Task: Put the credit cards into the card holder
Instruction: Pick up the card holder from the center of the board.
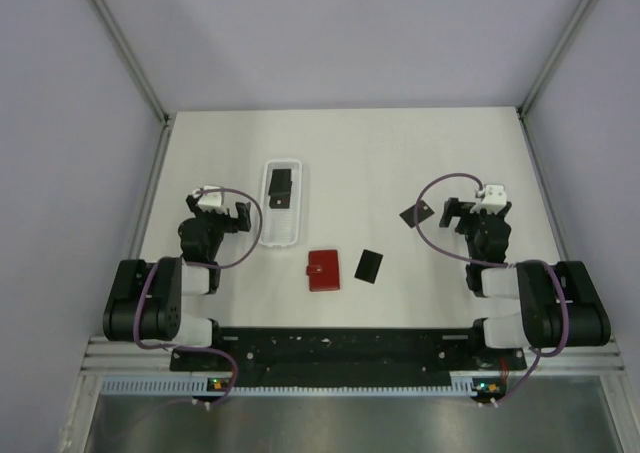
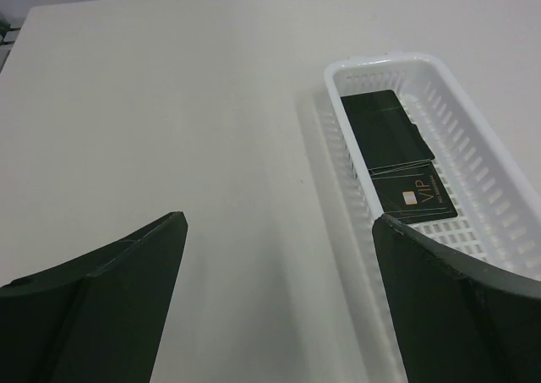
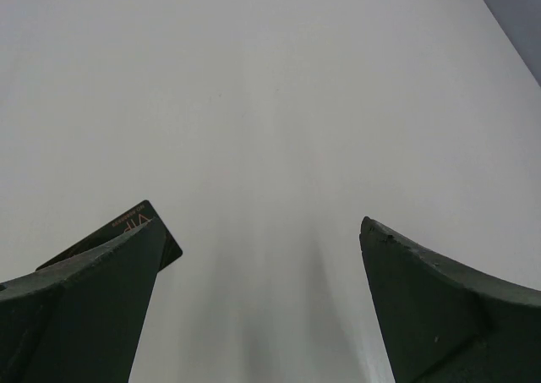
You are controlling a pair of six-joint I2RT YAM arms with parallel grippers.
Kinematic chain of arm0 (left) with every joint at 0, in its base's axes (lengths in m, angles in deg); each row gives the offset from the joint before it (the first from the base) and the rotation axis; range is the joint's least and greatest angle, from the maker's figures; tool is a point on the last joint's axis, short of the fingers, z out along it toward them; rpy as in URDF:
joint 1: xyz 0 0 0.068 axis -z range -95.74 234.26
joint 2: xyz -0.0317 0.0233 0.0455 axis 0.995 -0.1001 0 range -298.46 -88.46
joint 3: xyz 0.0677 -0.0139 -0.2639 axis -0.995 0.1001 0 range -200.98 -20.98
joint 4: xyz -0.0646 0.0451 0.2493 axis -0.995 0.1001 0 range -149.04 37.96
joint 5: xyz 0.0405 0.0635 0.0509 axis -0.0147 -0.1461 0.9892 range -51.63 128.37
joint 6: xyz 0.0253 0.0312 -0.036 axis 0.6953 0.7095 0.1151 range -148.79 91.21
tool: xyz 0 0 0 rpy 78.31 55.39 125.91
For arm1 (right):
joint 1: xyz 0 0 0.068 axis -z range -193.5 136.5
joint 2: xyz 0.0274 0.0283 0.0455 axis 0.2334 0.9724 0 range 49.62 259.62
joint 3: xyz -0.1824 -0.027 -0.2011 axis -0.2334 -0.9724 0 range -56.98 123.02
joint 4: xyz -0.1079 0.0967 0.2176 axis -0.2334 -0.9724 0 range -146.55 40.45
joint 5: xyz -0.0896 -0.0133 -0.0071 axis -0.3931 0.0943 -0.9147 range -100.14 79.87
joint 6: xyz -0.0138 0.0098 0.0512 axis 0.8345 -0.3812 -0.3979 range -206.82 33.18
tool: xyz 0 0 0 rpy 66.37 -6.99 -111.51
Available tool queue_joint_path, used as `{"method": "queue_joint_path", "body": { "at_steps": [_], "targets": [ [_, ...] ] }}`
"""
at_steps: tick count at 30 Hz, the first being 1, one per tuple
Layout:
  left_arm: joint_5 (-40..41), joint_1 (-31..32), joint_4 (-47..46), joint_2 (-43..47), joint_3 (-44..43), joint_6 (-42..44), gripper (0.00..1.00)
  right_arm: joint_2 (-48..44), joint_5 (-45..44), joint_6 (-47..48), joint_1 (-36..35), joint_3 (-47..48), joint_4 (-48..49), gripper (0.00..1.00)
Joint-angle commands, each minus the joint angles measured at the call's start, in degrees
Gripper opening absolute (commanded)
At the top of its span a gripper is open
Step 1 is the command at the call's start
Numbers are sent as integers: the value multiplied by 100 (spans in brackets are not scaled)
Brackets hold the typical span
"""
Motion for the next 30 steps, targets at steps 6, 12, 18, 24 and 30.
{"method": "queue_joint_path", "body": {
  "at_steps": [6, 12, 18, 24, 30],
  "targets": [
    [54, 24, -201, -18, -153, 39, 99, -19, 69, 44, 36, 160, 200, 99],
    [54, 16, -200, -18, -162, 48, 99, -28, 69, 52, 27, 160, 200, 99],
    [71, 24, -183, -18, -170, 48, 99, -19, 69, 44, 36, 160, 200, 99],
    [1741, 823, 1866, 1060, -800, 329, 99, -298, -368, -122, 27, 81, 122, 99],
    [2488, 1035, 4901, 1362, -2655, -838, 99, -1819, -906, -964, 18, 1020, -2870, 99]
  ]
}}
